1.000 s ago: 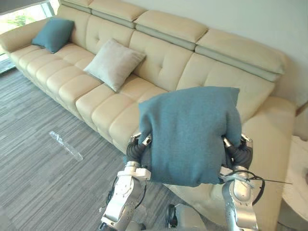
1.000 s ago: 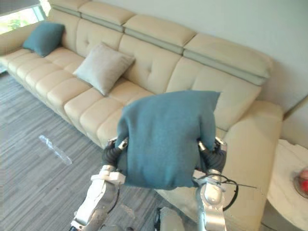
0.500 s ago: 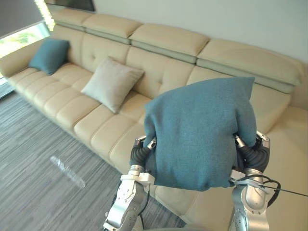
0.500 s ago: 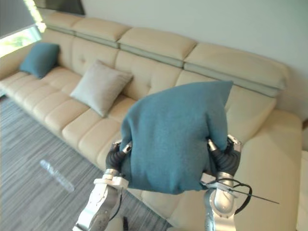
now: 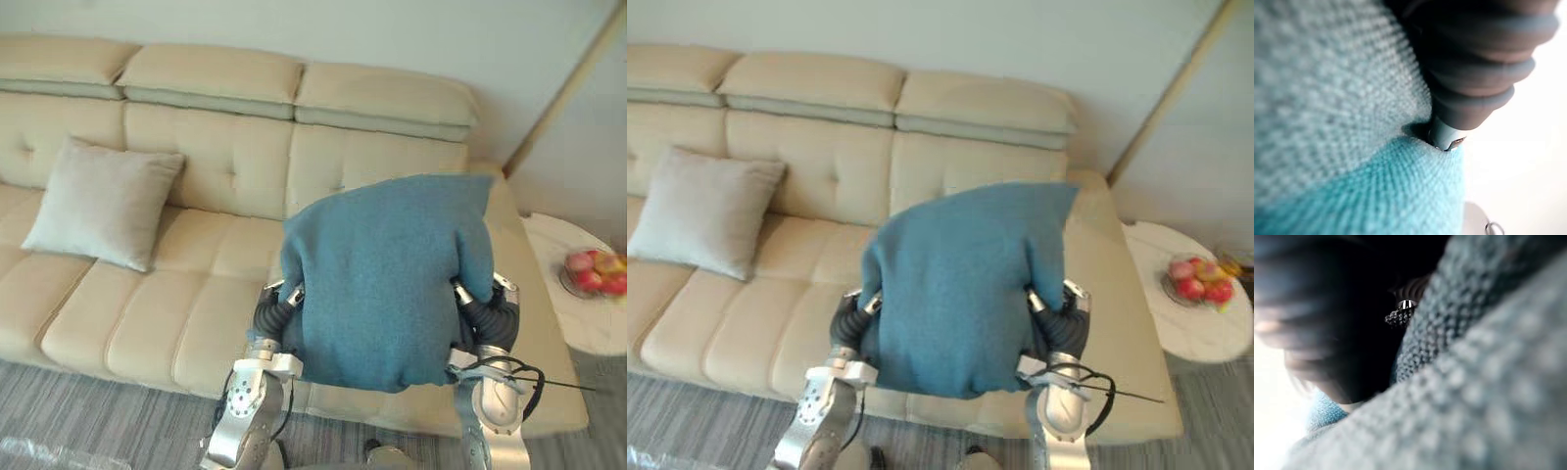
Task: Pick up cushions and gather them together orderly.
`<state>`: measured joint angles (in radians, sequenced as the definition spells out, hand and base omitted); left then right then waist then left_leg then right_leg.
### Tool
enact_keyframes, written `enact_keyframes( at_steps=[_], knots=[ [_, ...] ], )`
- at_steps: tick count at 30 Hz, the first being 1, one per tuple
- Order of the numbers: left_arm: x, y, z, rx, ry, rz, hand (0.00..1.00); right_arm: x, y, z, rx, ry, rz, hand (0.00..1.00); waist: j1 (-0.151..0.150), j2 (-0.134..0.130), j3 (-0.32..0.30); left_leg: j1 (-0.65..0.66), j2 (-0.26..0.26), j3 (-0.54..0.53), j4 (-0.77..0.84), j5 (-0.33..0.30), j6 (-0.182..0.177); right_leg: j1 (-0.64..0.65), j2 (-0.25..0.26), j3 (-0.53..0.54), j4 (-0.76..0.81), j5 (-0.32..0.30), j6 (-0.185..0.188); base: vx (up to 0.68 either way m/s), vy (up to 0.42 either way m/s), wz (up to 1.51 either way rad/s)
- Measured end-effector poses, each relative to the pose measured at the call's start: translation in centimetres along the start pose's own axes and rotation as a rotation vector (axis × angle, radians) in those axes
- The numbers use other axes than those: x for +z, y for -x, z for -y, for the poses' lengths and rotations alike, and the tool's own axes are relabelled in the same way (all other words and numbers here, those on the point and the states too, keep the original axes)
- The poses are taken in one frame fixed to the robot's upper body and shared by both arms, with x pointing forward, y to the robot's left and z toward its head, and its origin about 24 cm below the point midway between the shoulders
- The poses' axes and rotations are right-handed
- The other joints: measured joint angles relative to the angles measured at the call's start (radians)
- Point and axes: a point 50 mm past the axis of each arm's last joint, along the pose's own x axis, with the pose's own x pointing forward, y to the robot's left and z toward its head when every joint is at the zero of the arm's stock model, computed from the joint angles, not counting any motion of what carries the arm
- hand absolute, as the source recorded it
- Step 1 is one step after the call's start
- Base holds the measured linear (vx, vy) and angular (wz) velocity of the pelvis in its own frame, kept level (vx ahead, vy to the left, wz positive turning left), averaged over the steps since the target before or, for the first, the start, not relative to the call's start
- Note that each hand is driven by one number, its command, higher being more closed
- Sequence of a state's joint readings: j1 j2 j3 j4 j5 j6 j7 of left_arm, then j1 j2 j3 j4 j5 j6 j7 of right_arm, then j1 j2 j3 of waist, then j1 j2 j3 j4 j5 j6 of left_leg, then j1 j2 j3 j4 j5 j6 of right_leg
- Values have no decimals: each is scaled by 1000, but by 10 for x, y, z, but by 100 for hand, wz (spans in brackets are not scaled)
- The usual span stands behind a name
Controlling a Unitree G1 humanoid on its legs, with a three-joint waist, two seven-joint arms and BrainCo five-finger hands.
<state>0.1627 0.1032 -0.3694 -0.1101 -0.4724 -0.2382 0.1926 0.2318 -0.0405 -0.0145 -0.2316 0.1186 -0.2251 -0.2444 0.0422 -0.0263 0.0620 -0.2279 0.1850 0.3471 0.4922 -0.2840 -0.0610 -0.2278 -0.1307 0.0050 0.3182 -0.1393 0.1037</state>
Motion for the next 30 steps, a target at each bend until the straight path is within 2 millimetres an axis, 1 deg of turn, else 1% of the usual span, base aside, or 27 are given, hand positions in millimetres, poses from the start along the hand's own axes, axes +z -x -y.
enact_keyframes(
  at_steps=[2,3,4,5,6,7,8,9,10,11,12,13,14,15,16,17,19,20,24,26,30],
  knots=[
    [0,0,0,1,2,0,100,-8,1,2,-4,11,-36,100,-22,5,0,1,1,-18,-13,17,-12,2,1,-34,1,1,-6,-11,-109,12],
    [0,0,1,2,6,0,100,-10,3,3,-7,16,-49,100,-27,12,4,1,10,-34,-4,21,-18,10,9,-52,3,-4,-13,19,-131,27],
    [-1,0,1,3,11,0,100,-11,4,4,-8,20,-55,100,-27,19,9,1,18,-45,3,22,-21,19,17,-64,4,-9,-20,9,-156,24],
    [-1,1,1,9,17,-2,100,-12,6,5,-11,21,-62,100,-25,28,13,1,40,-60,19,29,-33,31,30,-74,6,-18,-32,-3,-146,14],
    [-2,1,1,14,21,-3,100,-12,7,5,-11,22,-64,100,-19,39,23,-2,54,-84,57,32,-37,49,44,-79,4,-30,-44,-20,-172,0],
    [-3,2,1,22,27,-6,100,-13,7,6,-10,23,-66,100,-8,55,32,-14,76,-126,129,35,-35,74,64,-79,5,-41,-49,-14,-119,-12],
    [-3,3,1,28,32,-8,100,-13,8,6,-11,23,-67,100,-2,63,35,-23,84,-151,172,45,-32,88,75,-76,7,-49,-51,-23,-92,-28],
    [-3,6,0,42,42,-6,100,-13,9,5,-8,19,-70,100,7,62,33,-41,85,-183,227,81,-27,95,82,-58,7,-57,-59,-10,-67,-38],
    [1,8,0,47,51,8,100,-10,8,3,1,13,-57,100,11,59,31,-59,78,-204,252,122,-25,95,81,-44,-9,-53,-68,-4,-53,-42],
    [3,9,0,45,55,17,100,-7,7,2,4,9,-44,100,14,57,32,-73,74,-220,259,145,-24,97,80,-37,-31,-45,-81,53,-23,-42],
    [7,9,2,41,59,35,100,-3,5,0,8,2,-26,100,17,51,35,-88,61,-237,241,148,-14,110,78,-20,-67,-28,-105,91,19,-31],
    [8,8,2,39,59,42,100,-1,4,-1,10,-2,-16,100,18,49,33,-70,34,-267,170,92,-14,110,78,9,-83,-8,-104,92,26,-21],
    [9,8,2,38,60,43,100,0,3,-1,12,-1,-11,100,14,48,33,-52,7,-289,96,64,-18,110,75,24,-83,2,-93,68,55,-20],
    [9,8,2,38,61,43,100,0,2,-1,16,2,-7,100,14,52,30,-11,-26,-337,-56,60,-18,106,74,32,-82,0,-80,77,110,-39],
    [8,8,0,40,53,41,100,-4,0,-2,19,4,-19,100,20,58,23,30,-42,-365,-145,105,-59,104,78,47,-80,0,-63,98,130,-55],
    [7,10,-3,46,40,32,100,-10,-1,-4,23,5,-44,100,22,41,18,52,-49,-342,-161,115,-54,111,77,62,-93,9,-54,137,130,-41],
    [7,10,-4,46,37,29,100,-11,0,-5,24,5,-52,100,19,19,4,52,-65,-316,-159,114,-46,128,50,65,-149,39,-20,137,135,-19],
    [7,10,-3,45,37,29,100,-11,-1,-5,24,4,-50,100,18,15,1,50,-73,-310,-160,113,-44,129,41,70,-157,43,-14,116,140,-17],
    [6,10,-2,40,38,26,100,-11,0,-4,23,6,-50,100,8,12,-5,63,-105,-301,-182,111,-34,159,9,76,-210,57,4,95,88,-2],
    [6,10,-2,39,38,25,100,-11,0,-4,24,7,-50,100,9,13,-11,64,-110,-304,-203,117,-26,159,5,73,-229,65,4,47,16,3],
    [3,11,-3,35,9,15,100,-11,-1,-4,29,24,-50,100,12,12,-19,51,-117,-321,-238,135,-25,145,5,54,-257,76,-1,9,-17,12]
  ],
)
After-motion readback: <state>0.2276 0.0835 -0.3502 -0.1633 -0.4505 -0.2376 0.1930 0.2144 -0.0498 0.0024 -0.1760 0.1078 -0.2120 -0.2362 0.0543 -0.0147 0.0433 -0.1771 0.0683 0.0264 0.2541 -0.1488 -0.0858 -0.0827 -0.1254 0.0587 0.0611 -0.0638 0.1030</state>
